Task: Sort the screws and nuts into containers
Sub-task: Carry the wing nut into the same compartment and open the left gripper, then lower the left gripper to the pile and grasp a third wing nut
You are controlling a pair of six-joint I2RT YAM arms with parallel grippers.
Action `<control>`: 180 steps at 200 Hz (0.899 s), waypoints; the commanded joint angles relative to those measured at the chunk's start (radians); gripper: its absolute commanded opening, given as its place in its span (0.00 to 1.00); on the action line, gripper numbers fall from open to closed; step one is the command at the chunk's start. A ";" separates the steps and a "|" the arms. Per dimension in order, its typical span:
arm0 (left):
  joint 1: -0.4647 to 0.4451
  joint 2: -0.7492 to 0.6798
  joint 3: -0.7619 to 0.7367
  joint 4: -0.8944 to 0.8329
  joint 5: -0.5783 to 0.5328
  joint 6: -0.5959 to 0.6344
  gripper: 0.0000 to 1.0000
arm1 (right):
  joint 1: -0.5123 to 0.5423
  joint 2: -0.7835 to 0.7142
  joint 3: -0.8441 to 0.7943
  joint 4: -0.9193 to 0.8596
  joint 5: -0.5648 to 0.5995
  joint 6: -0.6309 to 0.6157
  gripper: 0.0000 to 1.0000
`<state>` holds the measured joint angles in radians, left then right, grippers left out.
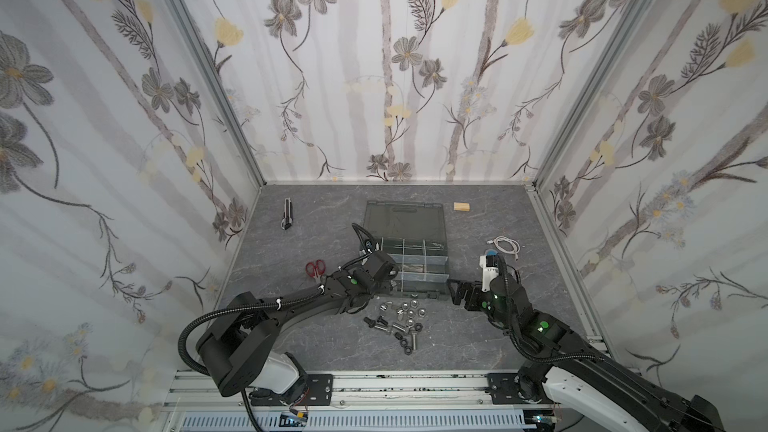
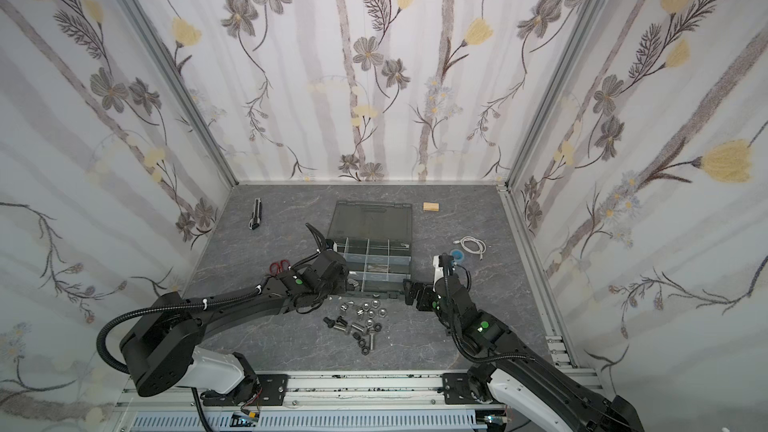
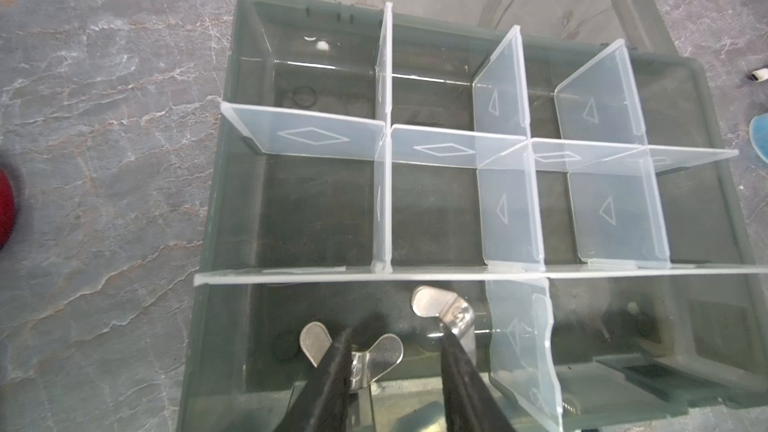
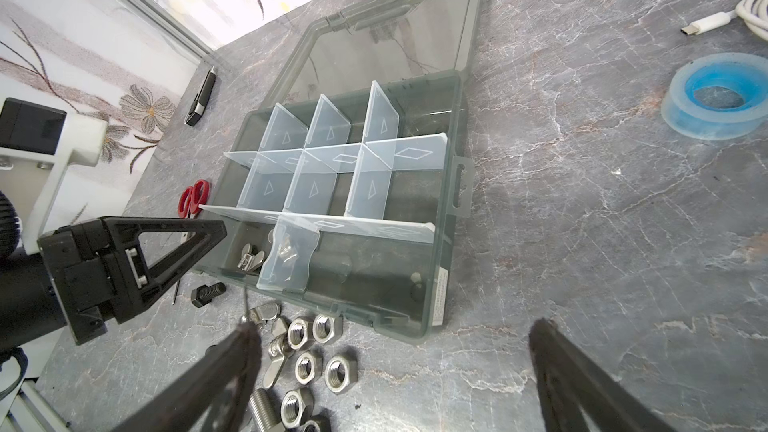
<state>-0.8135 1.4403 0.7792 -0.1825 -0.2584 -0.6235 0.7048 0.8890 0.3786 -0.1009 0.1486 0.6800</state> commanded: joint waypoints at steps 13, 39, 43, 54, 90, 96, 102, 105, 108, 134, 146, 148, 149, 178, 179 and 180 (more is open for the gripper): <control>0.003 -0.018 -0.012 0.020 -0.010 -0.021 0.39 | 0.000 -0.004 0.002 0.000 0.019 0.010 1.00; 0.003 -0.029 -0.019 0.020 -0.009 -0.022 0.39 | -0.001 -0.003 0.000 0.000 0.018 0.011 1.00; 0.004 -0.028 -0.020 0.020 -0.008 -0.022 0.38 | 0.000 -0.003 0.000 0.000 0.019 0.011 1.00; 0.004 -0.032 -0.020 0.020 -0.003 -0.021 0.39 | -0.001 -0.003 -0.003 0.000 0.019 0.012 1.00; 0.004 -0.042 -0.030 0.020 0.014 -0.019 0.38 | 0.000 -0.002 -0.004 0.003 0.018 0.014 1.00; 0.004 -0.046 -0.032 0.020 0.017 -0.017 0.38 | -0.001 -0.002 -0.004 0.003 0.018 0.013 1.00; 0.004 -0.050 -0.035 0.020 0.018 -0.015 0.38 | 0.000 -0.002 -0.003 0.003 0.019 0.014 1.00; 0.004 -0.052 -0.036 0.020 0.019 -0.013 0.38 | 0.000 -0.002 -0.004 0.003 0.019 0.013 1.00; 0.004 -0.054 -0.038 0.020 0.020 -0.011 0.38 | 0.000 -0.002 -0.004 0.002 0.019 0.014 1.00; 0.002 -0.081 -0.051 0.020 0.039 0.003 0.38 | 0.000 -0.001 -0.003 0.001 0.017 0.014 1.00; 0.002 -0.094 -0.059 0.020 0.047 0.009 0.39 | 0.000 -0.002 -0.003 0.001 0.017 0.016 1.00; 0.002 -0.097 -0.061 0.020 0.049 0.011 0.38 | 0.000 -0.002 -0.002 0.000 0.017 0.016 1.00; 0.001 -0.098 -0.062 0.020 0.049 0.012 0.38 | 0.000 -0.002 -0.003 0.001 0.017 0.016 1.00; -0.003 -0.135 -0.086 0.020 0.061 0.021 0.38 | -0.001 -0.007 -0.004 0.000 0.017 0.018 1.00; -0.004 -0.136 -0.087 0.020 0.062 0.022 0.38 | -0.001 -0.007 -0.004 0.000 0.017 0.019 1.00; -0.004 -0.138 -0.087 0.020 0.062 0.022 0.38 | -0.001 -0.007 -0.004 0.000 0.017 0.018 1.00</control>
<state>-0.8139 1.3293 0.7082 -0.1692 -0.2054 -0.6182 0.7048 0.8841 0.3744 -0.1013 0.1555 0.6884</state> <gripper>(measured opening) 0.384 0.995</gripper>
